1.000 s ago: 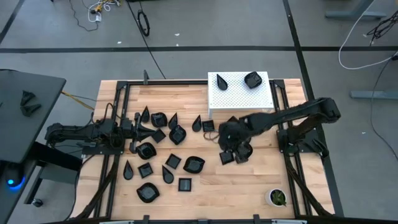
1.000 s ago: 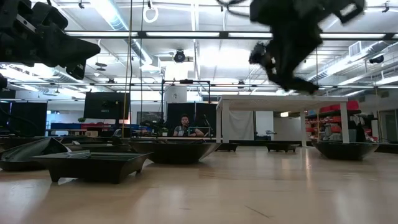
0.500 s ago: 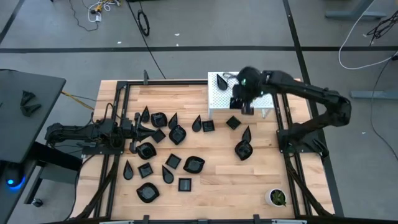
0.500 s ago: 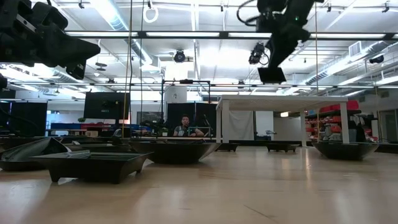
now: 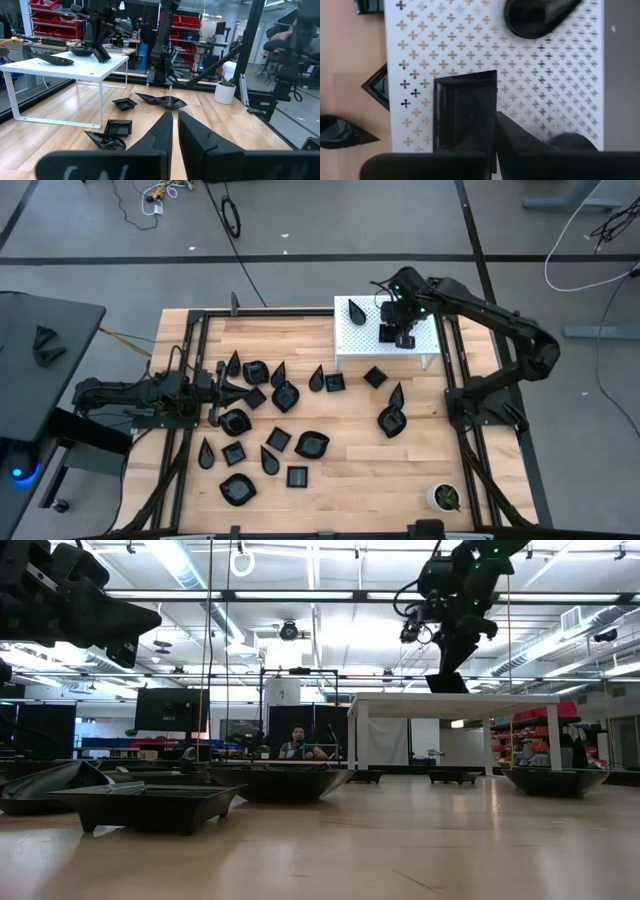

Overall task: Pick & Place Mini shaped plates
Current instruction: Put the black square plate on the shelf, then stack the black leaf shaped plate on the black leaf shaped plate on the shelf

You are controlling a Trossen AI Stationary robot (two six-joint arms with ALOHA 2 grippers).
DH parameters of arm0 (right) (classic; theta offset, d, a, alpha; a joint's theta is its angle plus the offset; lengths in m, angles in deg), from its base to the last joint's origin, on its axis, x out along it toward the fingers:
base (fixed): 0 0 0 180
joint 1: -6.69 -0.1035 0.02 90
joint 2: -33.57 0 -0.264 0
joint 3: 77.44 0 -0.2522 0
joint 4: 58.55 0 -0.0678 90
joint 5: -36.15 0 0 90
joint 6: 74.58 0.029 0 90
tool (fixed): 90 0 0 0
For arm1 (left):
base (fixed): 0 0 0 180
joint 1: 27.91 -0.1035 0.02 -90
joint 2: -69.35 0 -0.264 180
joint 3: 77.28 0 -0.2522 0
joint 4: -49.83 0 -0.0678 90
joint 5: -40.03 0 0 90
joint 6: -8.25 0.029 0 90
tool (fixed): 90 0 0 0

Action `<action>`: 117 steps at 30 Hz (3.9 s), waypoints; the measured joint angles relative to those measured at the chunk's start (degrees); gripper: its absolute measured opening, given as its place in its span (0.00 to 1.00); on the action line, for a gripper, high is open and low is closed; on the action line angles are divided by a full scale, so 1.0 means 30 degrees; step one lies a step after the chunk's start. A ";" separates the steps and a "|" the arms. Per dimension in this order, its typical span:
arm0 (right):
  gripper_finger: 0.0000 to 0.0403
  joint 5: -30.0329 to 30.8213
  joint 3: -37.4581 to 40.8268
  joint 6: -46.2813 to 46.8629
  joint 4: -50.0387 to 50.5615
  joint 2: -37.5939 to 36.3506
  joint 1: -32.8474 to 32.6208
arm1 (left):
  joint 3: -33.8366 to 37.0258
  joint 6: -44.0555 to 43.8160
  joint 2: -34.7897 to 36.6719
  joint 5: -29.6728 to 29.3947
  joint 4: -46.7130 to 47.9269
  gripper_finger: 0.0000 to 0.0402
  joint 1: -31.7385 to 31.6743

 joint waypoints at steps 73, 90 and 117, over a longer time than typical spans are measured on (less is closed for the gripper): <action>0.03 0.2390 -0.0007 0.4542 -0.2495 0.2634 -0.0358 | 0.0007 -0.0007 0.0000 0.0000 0.0006 0.08 0.0000; 0.03 0.3598 -0.0044 1.0170 -0.1291 -0.1927 -0.6644 | 0.0007 -0.0503 0.0000 0.0000 0.0013 0.08 0.0000; 0.37 -0.1480 1.1792 2.6766 -0.3852 -0.1978 -1.3107 | 0.0006 -0.0634 0.0000 0.0109 0.0037 0.08 0.0000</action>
